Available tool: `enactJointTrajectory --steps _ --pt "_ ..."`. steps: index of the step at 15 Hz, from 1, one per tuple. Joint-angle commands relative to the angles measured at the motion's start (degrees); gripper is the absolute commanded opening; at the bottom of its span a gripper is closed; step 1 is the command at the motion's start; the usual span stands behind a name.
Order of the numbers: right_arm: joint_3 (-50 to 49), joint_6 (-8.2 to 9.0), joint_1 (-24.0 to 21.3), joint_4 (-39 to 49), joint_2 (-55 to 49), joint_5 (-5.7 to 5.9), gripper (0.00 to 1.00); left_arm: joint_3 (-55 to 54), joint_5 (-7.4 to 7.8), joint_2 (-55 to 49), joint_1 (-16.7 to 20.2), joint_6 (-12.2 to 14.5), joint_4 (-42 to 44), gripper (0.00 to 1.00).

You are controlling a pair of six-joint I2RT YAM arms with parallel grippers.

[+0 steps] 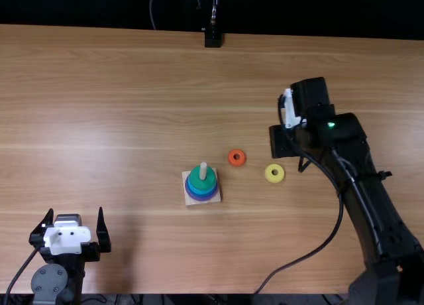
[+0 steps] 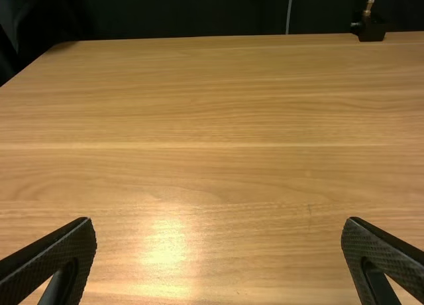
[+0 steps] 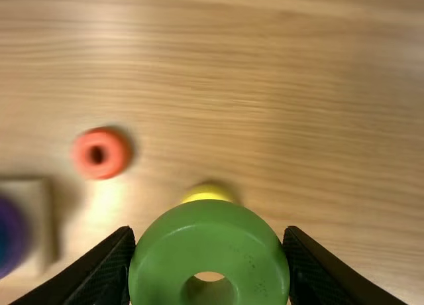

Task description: Build the Hanoi tower: stack the rings onto the peg from bottom to top in this color order: purple, dark blue, light blue, dark green, light green, yellow, orange.

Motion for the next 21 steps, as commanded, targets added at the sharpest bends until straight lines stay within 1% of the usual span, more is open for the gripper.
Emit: enactJointTrajectory --steps 1,6,11,13,15,16,21 --pt "3.5 -0.16 4.4 -2.1 -2.5 -0.96 0.00 -5.9 0.00 -0.7 0.5 0.2 -4.5 1.00" --pt "11.4 0.69 15.0 -8.0 -2.6 -1.06 0.00 -5.9 0.00 -0.7 0.5 0.2 -4.5 1.00" --pt "16.2 0.90 21.4 -10.7 -2.6 -1.06 0.00 -5.9 0.00 -0.7 0.5 0.2 -4.5 1.00" --pt "16.4 1.00 22.8 -10.7 -2.6 -1.06 0.00 -5.9 0.00 -0.7 0.5 0.2 -4.5 1.00" --pt "16.5 2.90 23.5 -10.7 -2.5 -1.06 0.00 -5.9 0.00 -0.7 0.5 0.2 -4.5 1.00" --pt "16.6 3.32 23.6 -10.5 -2.4 -1.06 0.00 -5.9 0.00 -0.7 0.5 0.2 -4.5 1.00" --pt "18.0 3.43 25.3 -10.4 -1.9 -1.06 0.00 -5.9 0.00 -0.7 0.5 0.2 -4.5 1.00"
